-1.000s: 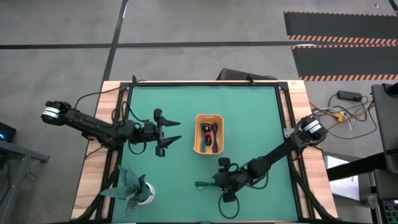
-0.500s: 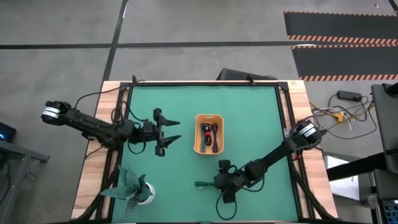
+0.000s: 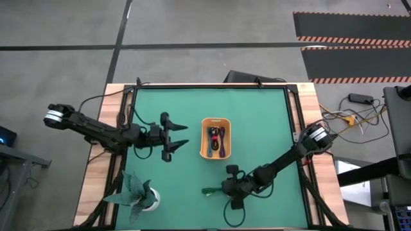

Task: Pick and place USB-C Cables
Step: Put the green charger cable into the yellow bin

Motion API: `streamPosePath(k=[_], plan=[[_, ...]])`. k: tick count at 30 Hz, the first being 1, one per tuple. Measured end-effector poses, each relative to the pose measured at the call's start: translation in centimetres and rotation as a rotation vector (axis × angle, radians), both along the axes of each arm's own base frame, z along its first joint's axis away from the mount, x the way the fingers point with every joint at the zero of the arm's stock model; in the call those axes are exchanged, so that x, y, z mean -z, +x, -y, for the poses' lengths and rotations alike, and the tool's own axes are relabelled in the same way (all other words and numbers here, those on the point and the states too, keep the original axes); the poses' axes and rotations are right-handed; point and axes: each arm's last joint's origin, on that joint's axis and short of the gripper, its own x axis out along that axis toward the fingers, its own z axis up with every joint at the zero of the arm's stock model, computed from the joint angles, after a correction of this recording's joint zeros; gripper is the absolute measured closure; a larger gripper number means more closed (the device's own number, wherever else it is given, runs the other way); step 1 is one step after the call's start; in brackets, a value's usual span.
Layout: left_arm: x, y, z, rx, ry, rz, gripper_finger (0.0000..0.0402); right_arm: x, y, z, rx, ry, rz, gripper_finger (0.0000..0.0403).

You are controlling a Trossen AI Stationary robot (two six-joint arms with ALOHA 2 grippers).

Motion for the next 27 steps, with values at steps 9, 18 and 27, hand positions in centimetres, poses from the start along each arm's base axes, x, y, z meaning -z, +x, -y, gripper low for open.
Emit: streamPosePath(k=[9,18,27], plan=[[0.7,1.8,0.5,0.018,-0.039,-0.053,0.0171,-2.3,0.4,-0.3,0.005,-0.027,-0.065,0.0379],[1.2,4.8,1.3,0.053,-0.024,-0.112,0.0171,-6.3,0.7,-0.4,0.013,-0.174,-0.242,0.038],[2.9,6.8,2.2,0.117,-0.074,-0.18,0.0171,-9.9,0.7,-0.2,0.004,-0.273,-0.291,0.038]])
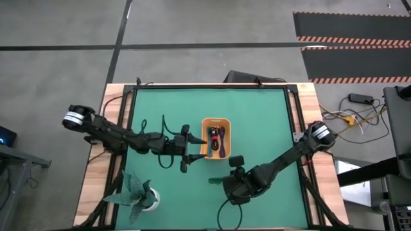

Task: Pick and place USB-C Cables
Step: Put the green charger cable into the yellow bin

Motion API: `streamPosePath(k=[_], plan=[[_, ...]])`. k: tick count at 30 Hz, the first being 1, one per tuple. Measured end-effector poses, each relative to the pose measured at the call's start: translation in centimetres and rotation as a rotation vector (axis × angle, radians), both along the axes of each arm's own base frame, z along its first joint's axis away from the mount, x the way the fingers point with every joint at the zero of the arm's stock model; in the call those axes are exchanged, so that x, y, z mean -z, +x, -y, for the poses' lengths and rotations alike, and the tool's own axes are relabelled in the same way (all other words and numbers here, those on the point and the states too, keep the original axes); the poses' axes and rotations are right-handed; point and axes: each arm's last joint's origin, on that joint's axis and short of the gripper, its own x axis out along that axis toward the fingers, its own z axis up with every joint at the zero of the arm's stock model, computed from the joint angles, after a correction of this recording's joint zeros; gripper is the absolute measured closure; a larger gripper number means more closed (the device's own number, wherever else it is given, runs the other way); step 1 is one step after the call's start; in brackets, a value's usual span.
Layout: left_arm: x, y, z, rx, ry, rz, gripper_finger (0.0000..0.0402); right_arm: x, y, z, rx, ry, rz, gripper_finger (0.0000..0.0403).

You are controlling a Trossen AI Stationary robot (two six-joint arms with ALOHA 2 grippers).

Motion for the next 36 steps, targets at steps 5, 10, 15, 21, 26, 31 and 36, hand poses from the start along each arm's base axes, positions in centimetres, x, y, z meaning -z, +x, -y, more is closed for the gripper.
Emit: streamPosePath(k=[5,10,15,21,26,31,36], plan=[[0.8,0.4,0.2,0.037,-0.062,-0.032,0.0171,-1.6,-0.1,0.2,-0.003,-0.065,-0.008,0.038],[1.2,0.5,0.5,0.064,-0.094,-0.042,0.0171,-2.7,-0.3,0.6,-0.017,-0.152,-0.021,0.038],[1.5,0.7,0.5,0.064,-0.096,-0.052,0.0171,-3.9,-0.1,0.9,-0.049,-0.233,-0.007,0.038],[1.7,2.1,0.8,0.065,-0.116,-0.061,0.0171,-5.5,0.5,1.5,-0.108,-0.287,0.01,0.038],[1.9,2.8,1.0,0.071,-0.115,-0.073,0.0171,-6.6,0.6,1.9,-0.158,-0.38,-0.004,0.038],[2.2,2.8,1.1,0.085,-0.162,-0.083,0.0171,-7.1,0.7,2.1,-0.221,-0.469,-0.005,0.038],[2.3,2.7,1.0,0.084,-0.164,-0.091,0.0171,-7.3,0.9,2.3,-0.28,-0.6,-0.007,0.038]])
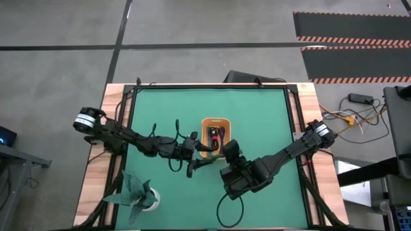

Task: Pick and place USB-C Cables
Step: Put the green charger cable into the yellow bin

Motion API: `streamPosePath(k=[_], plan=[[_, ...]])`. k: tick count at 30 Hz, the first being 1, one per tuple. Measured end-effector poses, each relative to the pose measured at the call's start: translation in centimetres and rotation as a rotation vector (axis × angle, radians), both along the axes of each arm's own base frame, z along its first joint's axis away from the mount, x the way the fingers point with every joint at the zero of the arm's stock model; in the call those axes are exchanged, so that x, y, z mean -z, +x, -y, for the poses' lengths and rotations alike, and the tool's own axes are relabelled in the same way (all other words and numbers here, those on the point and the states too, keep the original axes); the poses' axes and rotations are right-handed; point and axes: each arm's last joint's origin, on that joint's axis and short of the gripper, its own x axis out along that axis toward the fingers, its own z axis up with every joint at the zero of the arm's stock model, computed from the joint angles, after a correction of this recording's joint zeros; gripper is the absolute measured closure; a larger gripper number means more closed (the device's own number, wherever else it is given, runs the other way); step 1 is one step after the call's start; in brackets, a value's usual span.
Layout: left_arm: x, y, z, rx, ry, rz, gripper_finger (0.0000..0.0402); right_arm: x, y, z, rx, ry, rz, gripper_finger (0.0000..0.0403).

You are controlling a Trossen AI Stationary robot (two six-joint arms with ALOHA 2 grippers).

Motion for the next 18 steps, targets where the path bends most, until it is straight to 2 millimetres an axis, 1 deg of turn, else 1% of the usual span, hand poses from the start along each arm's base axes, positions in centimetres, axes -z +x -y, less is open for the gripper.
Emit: streamPosePath(k=[4,14,16,18], plan=[[0.0,0.0,-0.01,0.0,-0.001,0.0,0.0171,-0.17,0.12,0.14,-0.035,-0.083,-0.005,0.038],[0.06,0.02,-0.08,-0.004,0.0,-0.007,0.0171,-0.62,0.75,0.13,-0.108,-0.188,0.0,0.038],[0.07,0.02,-0.08,-0.007,0.001,-0.008,0.0175,-0.65,0.85,0.15,-0.119,-0.194,-0.004,0.038],[0.06,0.02,-0.09,-0.01,0.001,-0.007,0.0188,-0.66,0.93,0.25,-0.123,-0.198,-0.008,0.038]])
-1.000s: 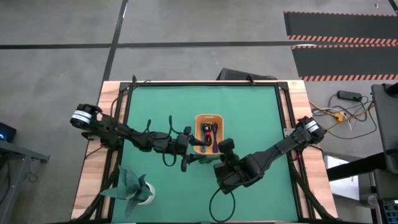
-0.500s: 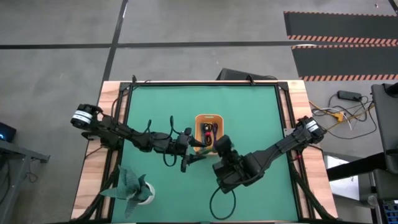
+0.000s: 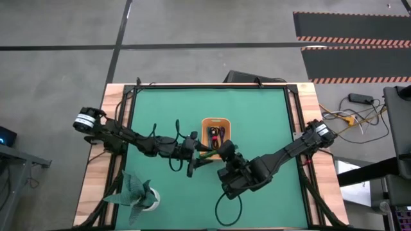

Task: Pick and place USB-C Cables
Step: Put the green charger cable into the yellow bin

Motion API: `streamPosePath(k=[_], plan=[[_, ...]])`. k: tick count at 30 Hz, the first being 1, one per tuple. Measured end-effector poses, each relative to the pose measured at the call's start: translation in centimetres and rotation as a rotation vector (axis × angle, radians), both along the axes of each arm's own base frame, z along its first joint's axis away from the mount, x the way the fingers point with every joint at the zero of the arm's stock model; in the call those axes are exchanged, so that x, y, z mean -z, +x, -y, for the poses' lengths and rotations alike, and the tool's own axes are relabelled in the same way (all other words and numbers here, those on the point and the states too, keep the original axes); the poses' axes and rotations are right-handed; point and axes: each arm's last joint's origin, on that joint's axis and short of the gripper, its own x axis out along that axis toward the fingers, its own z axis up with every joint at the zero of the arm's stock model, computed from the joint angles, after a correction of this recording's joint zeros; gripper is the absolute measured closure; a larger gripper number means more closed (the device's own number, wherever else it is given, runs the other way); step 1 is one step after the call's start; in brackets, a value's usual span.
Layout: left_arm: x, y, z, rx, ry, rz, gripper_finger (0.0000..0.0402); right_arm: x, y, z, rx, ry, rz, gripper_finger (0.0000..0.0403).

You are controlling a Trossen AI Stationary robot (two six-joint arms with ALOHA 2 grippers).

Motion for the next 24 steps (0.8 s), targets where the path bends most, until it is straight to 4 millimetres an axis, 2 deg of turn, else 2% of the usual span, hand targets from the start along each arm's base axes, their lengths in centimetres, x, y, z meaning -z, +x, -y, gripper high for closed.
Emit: streamPosePath(k=[4,13,24], plan=[[0.0,0.01,-0.07,-0.02,0.001,0.0,0.0236,0.0,0.12,0.26,0.006,-0.002,-0.002,0.038],[0.02,0.04,-0.29,-0.038,0.003,-0.001,0.0383,0.0,0.29,0.58,0.015,0.0,0.0,0.0355],[0.0,0.14,-0.91,-0.099,0.009,0.001,0.039,-0.93,-0.04,0.82,0.069,0.031,0.093,0.029]])
